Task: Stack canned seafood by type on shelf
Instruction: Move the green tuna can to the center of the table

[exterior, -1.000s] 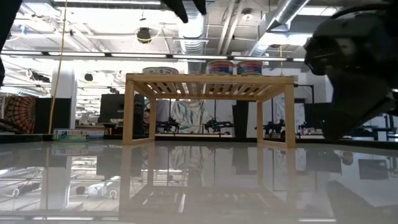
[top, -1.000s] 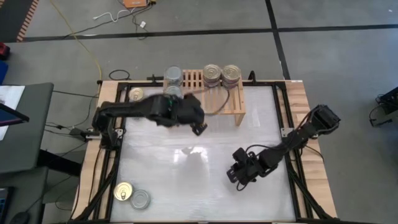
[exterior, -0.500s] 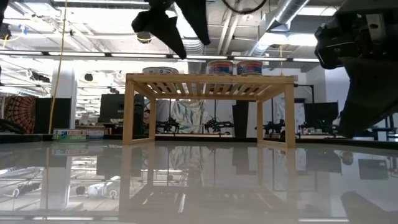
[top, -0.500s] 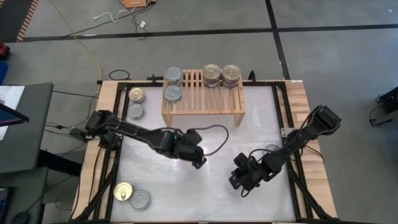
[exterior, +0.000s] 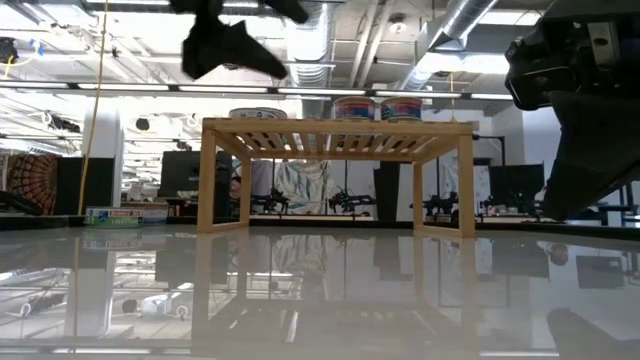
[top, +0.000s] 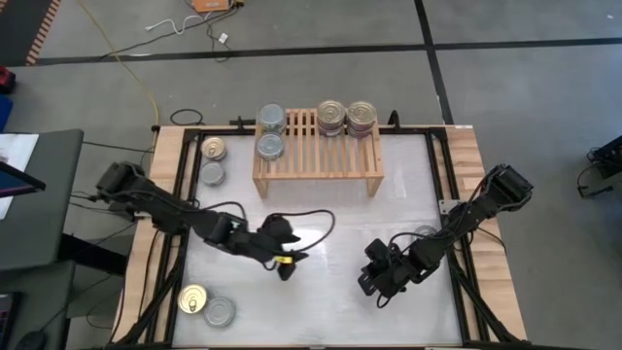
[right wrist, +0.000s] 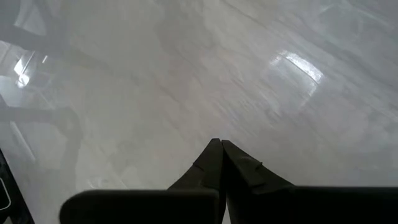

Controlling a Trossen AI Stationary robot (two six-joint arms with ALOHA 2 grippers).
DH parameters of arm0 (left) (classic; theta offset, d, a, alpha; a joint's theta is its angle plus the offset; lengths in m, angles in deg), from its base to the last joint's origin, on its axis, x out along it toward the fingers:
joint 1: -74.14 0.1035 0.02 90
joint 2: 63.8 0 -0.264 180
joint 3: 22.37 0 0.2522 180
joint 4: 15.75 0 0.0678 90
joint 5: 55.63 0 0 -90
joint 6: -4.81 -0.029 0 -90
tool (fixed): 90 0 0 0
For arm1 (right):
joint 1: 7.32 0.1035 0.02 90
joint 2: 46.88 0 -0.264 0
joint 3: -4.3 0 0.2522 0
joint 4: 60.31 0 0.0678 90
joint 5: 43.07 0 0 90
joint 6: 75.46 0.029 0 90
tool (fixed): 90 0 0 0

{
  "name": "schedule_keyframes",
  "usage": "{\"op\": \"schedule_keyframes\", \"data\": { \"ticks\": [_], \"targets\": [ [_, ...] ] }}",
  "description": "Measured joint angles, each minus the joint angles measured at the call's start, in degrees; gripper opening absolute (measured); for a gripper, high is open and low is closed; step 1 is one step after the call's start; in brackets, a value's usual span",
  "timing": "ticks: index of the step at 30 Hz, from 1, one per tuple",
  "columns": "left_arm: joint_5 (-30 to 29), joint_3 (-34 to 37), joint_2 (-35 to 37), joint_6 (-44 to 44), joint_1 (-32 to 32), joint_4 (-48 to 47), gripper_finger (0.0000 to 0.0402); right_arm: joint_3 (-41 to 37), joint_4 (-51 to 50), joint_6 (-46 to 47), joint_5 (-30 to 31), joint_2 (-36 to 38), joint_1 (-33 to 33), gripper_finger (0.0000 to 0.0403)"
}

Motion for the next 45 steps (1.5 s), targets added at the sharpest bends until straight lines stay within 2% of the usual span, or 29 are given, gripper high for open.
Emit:
{"op": "schedule_keyframes", "data": {
  "ticks": [3, 8, 11, 15, 19, 23, 28, 33, 38, 42, 45],
  "targets": [
    [0.0, 5.7, 3.5, -0.5, -0.7, 4.7, 0.0255, 0.0, -0.2, 0.0, 0.0, 0.0, 0.0, 0.0030],
    [0.1, 9.7, 6.0, -1.6, -1.5, 0.4, 0.0255, 0.0, -0.3, 0.0, 0.0, 0.0, 0.0, 0.0030],
    [0.5, 10.0, 6.1, -2.8, -1.5, -4.1, 0.0255, 0.0, -0.3, 0.0, 0.1, 0.0, -0.4, 0.0030],
    [3.0, 10.0, 6.0, 0.2, -1.6, -4.6, 0.0255, 0.0, 0.3, 0.0, 0.2, 0.0, -1.4, 0.0030],
    [5.6, 10.0, 6.1, -6.8, -1.7, -1.9, 0.0255, 0.0, 2.1, 0.0, 0.3, 0.0, -2.5, 0.0030],
    [6.7, 10.0, 6.0, -10.2, -1.7, -1.6, 0.0255, 0.0, 4.0, 0.0, 0.3, 0.0, -3.8, 0.0030],
    [8.2, 14.5, 7.4, -14.5, -1.7, 6.2, 0.0255, 0.0, 6.0, 0.0, 1.1, 0.0, -5.4, 0.0029],
    [11.8, 25.8, 13.6, -15.7, -1.7, 19.4, 0.0255, 1.6, 6.5, 0.0, 2.2, 0.0, -6.5, 0.0017],
    [12.4, 35.7, 22.3, -18.2, -1.7, 30.0, 0.0255, 8.1, -3.5, -1.4, 2.2, 0.0, -8.2, 0.0016],
    [12.4, 39.1, 28.2, -19.5, -1.6, 29.6, 0.0255, 14.5, -16.4, -1.0, 2.1, 0.0, -10.1, 0.0017],
    [12.4, 40.2, 31.9, -22.3, -1.6, 28.6, 0.0255, 18.7, -21.8, -1.0, 2.0, 0.0, -11.5, 0.0020]
  ]
}}
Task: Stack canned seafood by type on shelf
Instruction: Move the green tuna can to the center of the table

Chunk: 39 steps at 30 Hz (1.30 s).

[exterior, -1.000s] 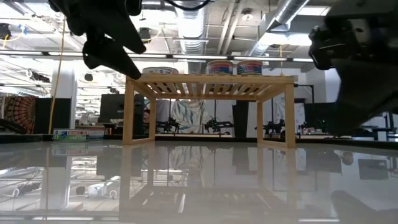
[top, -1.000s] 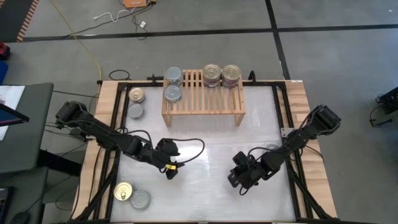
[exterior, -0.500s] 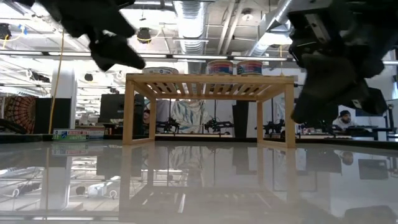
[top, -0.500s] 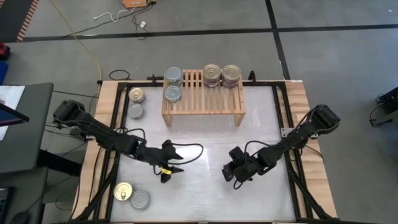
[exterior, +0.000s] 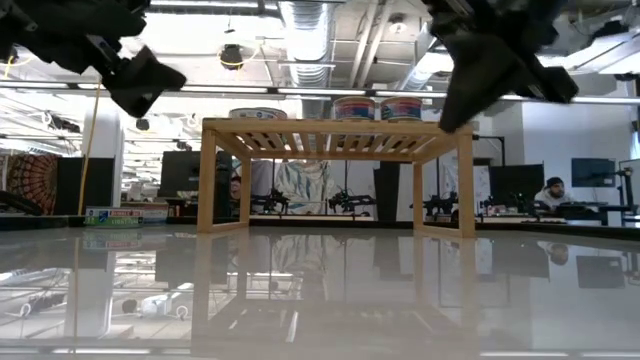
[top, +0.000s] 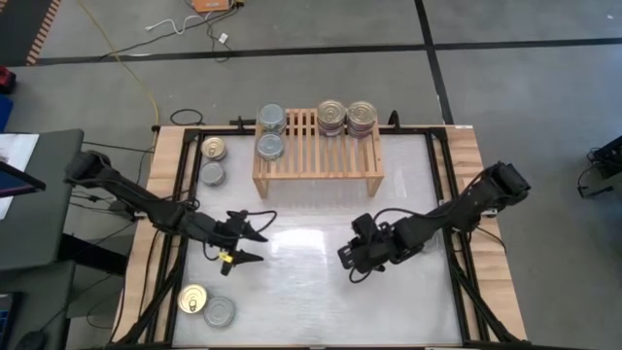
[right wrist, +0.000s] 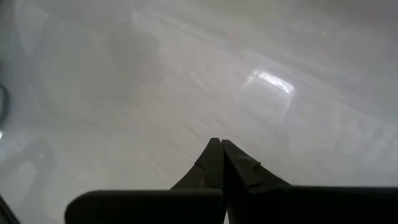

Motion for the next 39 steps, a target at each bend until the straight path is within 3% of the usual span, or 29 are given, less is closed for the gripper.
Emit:
{"op": "schedule_keyframes", "data": {
  "ticks": [6, 25, 39],
  "targets": [
    [0.1, 0.1, 7.3, -2.3, 0.8, -6.1, 0.0255, 3.9, -1.6, 0.0, 1.8, 0.0, -1.1, 0.0019],
    [0.6, 0.1, 19.0, 4.9, 0.8, -4.7, 0.0255, 4.0, -2.1, 4.5, 5.3, 0.0, -0.8, 0.0024],
    [0.4, 0.1, 20.0, 5.6, 0.8, -4.8, 0.0255, 4.0, -3.2, 4.5, 5.8, 0.0, -2.3, 0.0024]
  ]
}}
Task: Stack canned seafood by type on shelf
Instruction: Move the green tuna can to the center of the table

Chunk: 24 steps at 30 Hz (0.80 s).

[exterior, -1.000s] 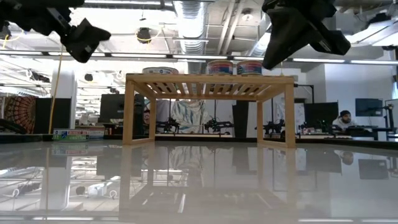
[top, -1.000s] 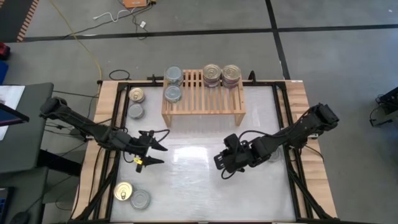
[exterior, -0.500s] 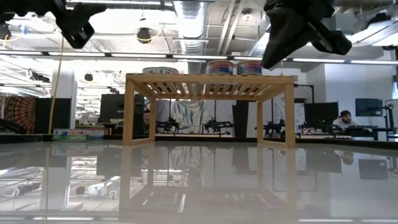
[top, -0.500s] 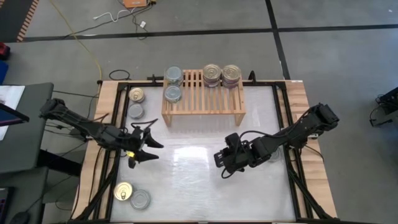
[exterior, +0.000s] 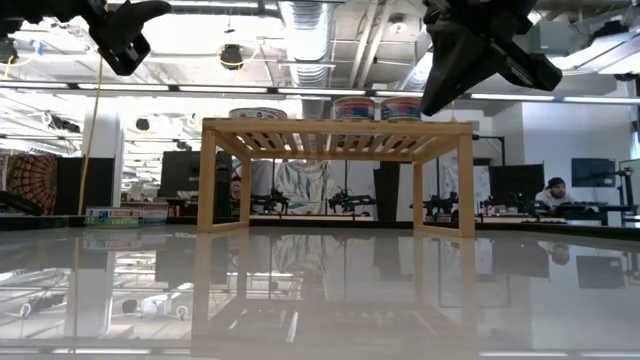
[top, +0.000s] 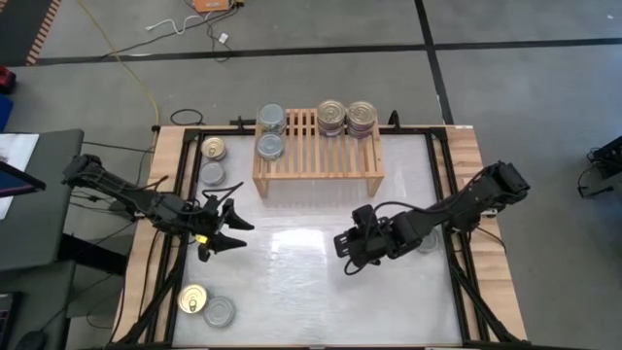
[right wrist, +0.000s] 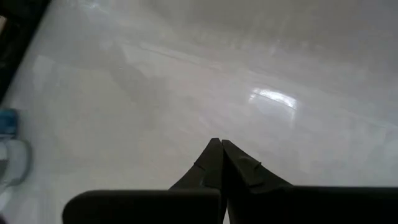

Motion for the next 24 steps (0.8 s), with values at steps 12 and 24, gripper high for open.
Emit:
{"op": "schedule_keyframes", "data": {
  "ticks": [12, 24],
  "targets": [
    [1.0, 0.0, 0.0, 9.6, 0.0, -1.2, 0.0255, 0.0, -2.1, -1.4, 0.0, 0.0, -2.2, 0.0024],
    [-8.8, -4.0, -0.2, 19.2, 0.0, -23.7, 0.0242, 0.0, -7.5, -1.5, 0.0, 0.0, -0.8, 0.0024]
  ]
}}
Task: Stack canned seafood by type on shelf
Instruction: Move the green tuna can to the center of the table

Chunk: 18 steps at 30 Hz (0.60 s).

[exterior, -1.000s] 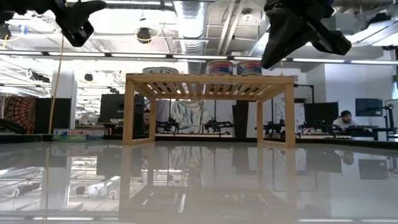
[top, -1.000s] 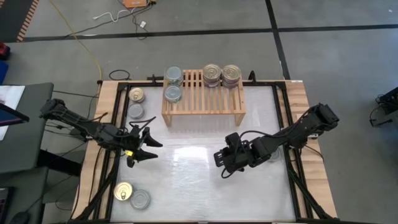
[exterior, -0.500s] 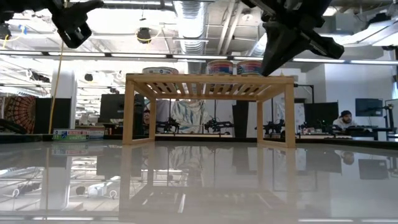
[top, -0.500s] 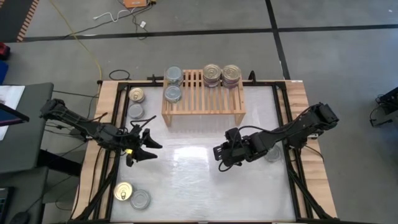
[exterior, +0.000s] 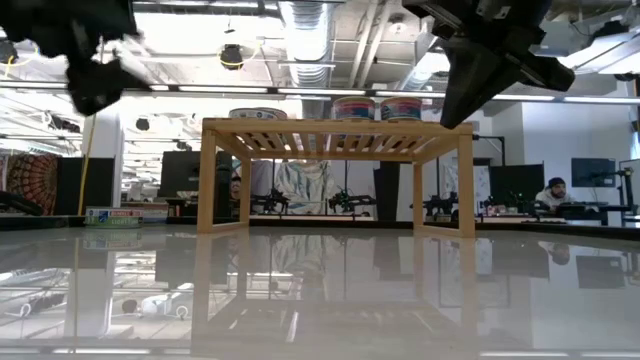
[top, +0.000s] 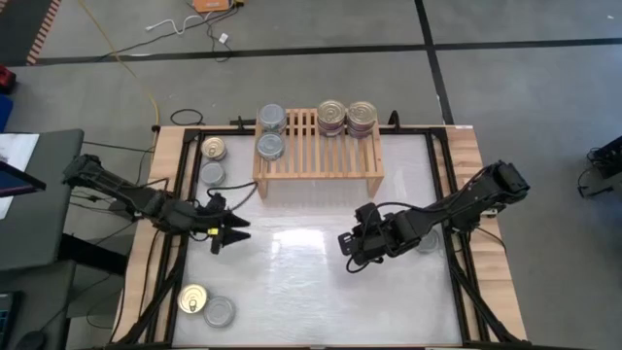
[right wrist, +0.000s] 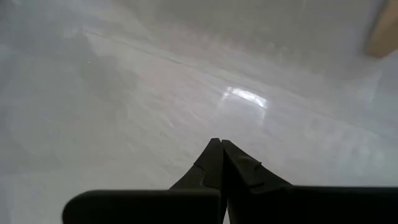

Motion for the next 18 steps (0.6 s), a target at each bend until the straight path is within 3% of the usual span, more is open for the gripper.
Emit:
{"op": "schedule_keyframes", "data": {
  "ticks": [4, 9, 14, 18],
  "targets": [
    [-3.0, -7.6, -1.8, 10.0, 2.4, -24.5, 0.0234, 0.0, -1.2, -0.3, 0.0, 0.0, 0.0, 0.0024],
    [-4.0, -16.1, -6.4, 13.7, 12.6, -44.7, 0.0227, 0.0, -2.5, -3.4, 0.0, 0.0, -0.6, 0.0024],
    [-3.9, -21.4, -11.7, 9.8, 28.9, -55.1, 0.0217, 0.0, -2.4, -9.2, 0.0, 0.0, -1.7, 0.0024],
    [-1.7, -24.3, -14.4, 3.9, 43.1, -55.4, 0.0212, 0.0, -2.4, -12.7, 0.0, 0.0, -2.8, 0.0024]
  ]
}}
